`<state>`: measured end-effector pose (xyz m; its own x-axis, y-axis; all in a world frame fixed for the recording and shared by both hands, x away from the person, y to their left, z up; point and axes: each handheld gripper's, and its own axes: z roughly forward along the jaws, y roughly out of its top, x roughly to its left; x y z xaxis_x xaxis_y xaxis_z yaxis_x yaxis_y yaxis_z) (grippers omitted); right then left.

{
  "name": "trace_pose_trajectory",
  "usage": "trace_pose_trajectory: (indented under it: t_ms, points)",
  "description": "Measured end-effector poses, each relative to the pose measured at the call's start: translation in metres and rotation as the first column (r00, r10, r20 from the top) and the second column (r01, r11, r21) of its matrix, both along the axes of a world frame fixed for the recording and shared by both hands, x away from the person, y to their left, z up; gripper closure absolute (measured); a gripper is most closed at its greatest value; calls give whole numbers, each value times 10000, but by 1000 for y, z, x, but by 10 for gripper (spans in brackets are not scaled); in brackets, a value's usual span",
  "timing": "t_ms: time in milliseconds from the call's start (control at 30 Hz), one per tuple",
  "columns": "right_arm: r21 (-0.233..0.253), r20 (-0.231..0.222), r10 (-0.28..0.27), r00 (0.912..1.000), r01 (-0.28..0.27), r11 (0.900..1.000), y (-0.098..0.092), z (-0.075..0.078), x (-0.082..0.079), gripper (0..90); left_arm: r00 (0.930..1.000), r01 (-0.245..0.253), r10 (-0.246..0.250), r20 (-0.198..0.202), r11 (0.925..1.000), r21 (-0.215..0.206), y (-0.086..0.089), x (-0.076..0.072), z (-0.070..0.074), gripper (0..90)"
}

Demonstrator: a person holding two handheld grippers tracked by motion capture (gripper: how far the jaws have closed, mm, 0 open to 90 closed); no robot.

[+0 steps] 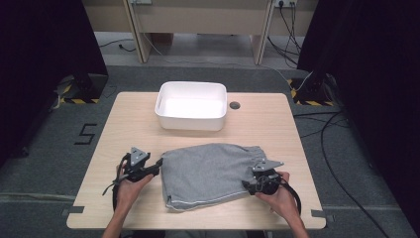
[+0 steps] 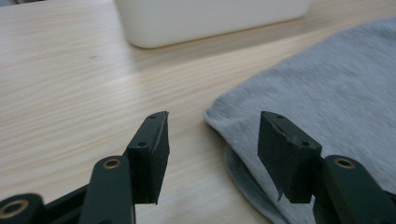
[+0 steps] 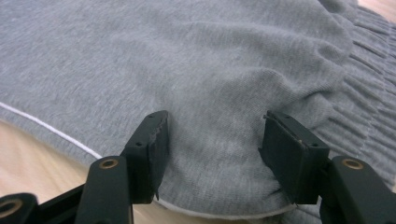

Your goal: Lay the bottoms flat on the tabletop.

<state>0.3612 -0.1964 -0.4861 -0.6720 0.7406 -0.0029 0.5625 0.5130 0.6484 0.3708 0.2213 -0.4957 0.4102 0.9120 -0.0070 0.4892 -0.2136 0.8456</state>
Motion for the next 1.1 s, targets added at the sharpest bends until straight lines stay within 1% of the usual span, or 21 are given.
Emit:
trace_pose_trajectory:
  t_ms: [67,100,133,167,200,233,267,300,333,400,433,500,533,567,600,633,700,800,900,1033,1100]
  points:
    - [-23,-24,105,9999,-105,9999,-4,0,1,414,9989,462,-459,-100,9986,248,-12,-1,-5,427]
    - [27,-28,107,9999,-107,9999,-6,0,1,414,9975,694,-687,-173,9967,425,-18,-1,-8,427]
    - [31,-33,141,9999,-141,9999,-8,-1,2,414,9957,904,-886,-276,9933,716,-23,-2,-12,426]
    - [19,-37,116,9999,-116,9999,-9,-1,3,415,9942,1044,-1015,-367,9906,881,-27,-2,-16,425]
    - [40,-24,67,10000,-67,10000,-11,-2,3,415,9921,1181,-1127,-548,9871,1083,-31,-3,-21,422]
    - [15,-12,41,10000,-41,10000,-13,-2,4,415,9915,1228,-1172,-568,9864,1090,-32,-3,-23,422]
    - [-5,20,-20,10000,20,10000,-15,-2,4,415,9913,1197,-1141,-650,9888,889,-33,-4,-24,430]
    - [-41,66,-48,10000,48,10000,-17,-2,5,415,9903,1243,-1181,-735,9885,863,-33,-5,-23,427]
    - [3,14,-150,9999,150,9999,-20,-2,6,415,9895,1259,-1186,-832,9880,892,-34,-6,-22,421]
    - [74,10,-296,9996,296,9995,-25,-3,9,415,9889,1284,-1205,-871,9875,915,-36,-12,-22,416]
    - [98,-20,-417,9991,417,9991,-27,-3,10,415,9888,1332,-1261,-800,9869,907,-38,-16,-23,417]
    - [12,122,-570,9983,570,9984,-31,-3,12,415,9869,1490,-1423,-763,9847,909,-42,-25,-24,422]
    - [-2,121,-702,9975,703,9975,-32,-3,13,414,9860,1563,-1500,-731,9835,905,-43,-30,-24,422]
    - [-42,255,-809,9964,810,9967,-34,-3,14,412,9858,1599,-1538,-674,9824,969,-45,-36,-24,423]
    - [-70,294,-1002,9945,1004,9949,-34,-2,14,409,9846,1680,-1623,-648,9811,960,-47,-43,-24,424]
    - [-98,336,-1174,9925,1178,9930,-34,-2,14,406,9825,1810,-1756,-618,9787,964,-49,-49,-24,425]
    - [-244,538,-1227,9910,1242,9920,-34,-2,15,404,9802,1934,-1882,-609,9766,937,-53,-62,-24,426]
    - [-301,544,-1279,9903,1296,9911,-31,-3,18,404,9759,2131,-2077,-673,9732,861,-56,-73,-24,427]
    - [-357,547,-1240,9908,1261,9914,-29,-3,25,405,9705,2306,-2241,-893,9705,702,-58,-79,-23,427]
    - [-386,502,-1285,9904,1305,9907,-24,-3,37,405,9581,2629,-2551,-1303,9637,464,-58,-82,-21,423]
    - [-430,506,-1299,9902,1321,9903,-21,-3,44,403,9543,2697,-2635,-1410,9626,265,-58,-82,-21,419]
